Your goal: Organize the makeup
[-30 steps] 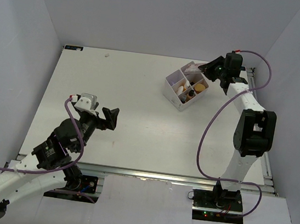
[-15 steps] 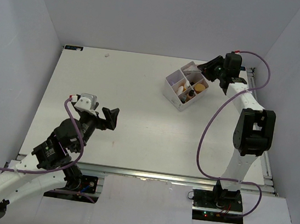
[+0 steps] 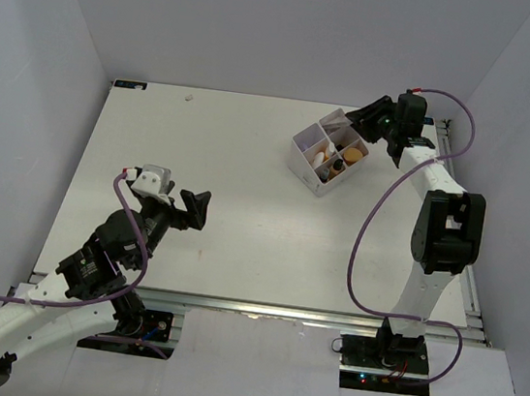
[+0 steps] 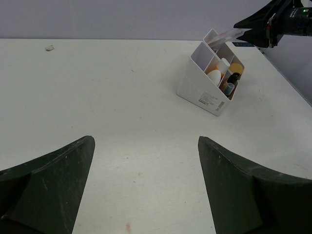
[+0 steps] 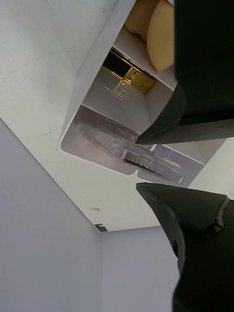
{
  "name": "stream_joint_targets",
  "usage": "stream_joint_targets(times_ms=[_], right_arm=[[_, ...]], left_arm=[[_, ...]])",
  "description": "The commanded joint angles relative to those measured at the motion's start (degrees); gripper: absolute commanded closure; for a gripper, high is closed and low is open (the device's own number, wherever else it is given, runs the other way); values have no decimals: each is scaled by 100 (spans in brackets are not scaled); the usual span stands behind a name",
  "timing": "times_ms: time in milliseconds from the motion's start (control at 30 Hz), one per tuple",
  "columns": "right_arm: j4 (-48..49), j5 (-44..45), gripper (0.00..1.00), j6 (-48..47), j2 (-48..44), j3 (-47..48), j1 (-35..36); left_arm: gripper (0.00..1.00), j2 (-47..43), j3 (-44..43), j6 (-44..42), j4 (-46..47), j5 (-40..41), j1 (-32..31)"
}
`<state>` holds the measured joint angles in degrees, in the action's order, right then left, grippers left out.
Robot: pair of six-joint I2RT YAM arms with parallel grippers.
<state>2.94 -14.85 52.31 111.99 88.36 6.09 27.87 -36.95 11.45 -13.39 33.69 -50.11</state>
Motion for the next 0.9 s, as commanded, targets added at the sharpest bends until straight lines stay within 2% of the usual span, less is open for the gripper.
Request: stream_joint_targets(times_ms=[0,267,467,567,633,667,700,733,800,867], right_arm=[[489,-277,55,-29,-4,297,15],[839,-598,51,-317,-351,278,15],[760,-880,48,-998,-929,-199,15],[180,-1283,41,-2019,-1560,-654,26],[-375,-1487,35,-3080,-2063,-1159,36],[-738,-1482,28,-3650,-2326,-1388,41],[-831,-1521,16,-3889,-2479,-1534,35],[-1051,-1513,10,-4392,-2784,-1800,36],[-1473,-1365,10,-5580,-3620,-2492,36],[-1787,-1145,10,-6134,-4261,-2918,33]], left_arm=[[2,50,30,33,-8,25,-25],[2,70,21,24,12,-91,-34],[2,65,26,-15,64,-284,-25],[2,102,6,-67,99,-564,-25],[2,131,-14,-96,99,-708,-25],[2,151,-15,-127,101,-821,-25],[2,173,-26,-150,112,-922,-25],[2,201,-40,-163,111,-1009,-25],[2,281,-80,-158,83,-1171,-25],[2,355,-102,-128,62,-1296,-25]])
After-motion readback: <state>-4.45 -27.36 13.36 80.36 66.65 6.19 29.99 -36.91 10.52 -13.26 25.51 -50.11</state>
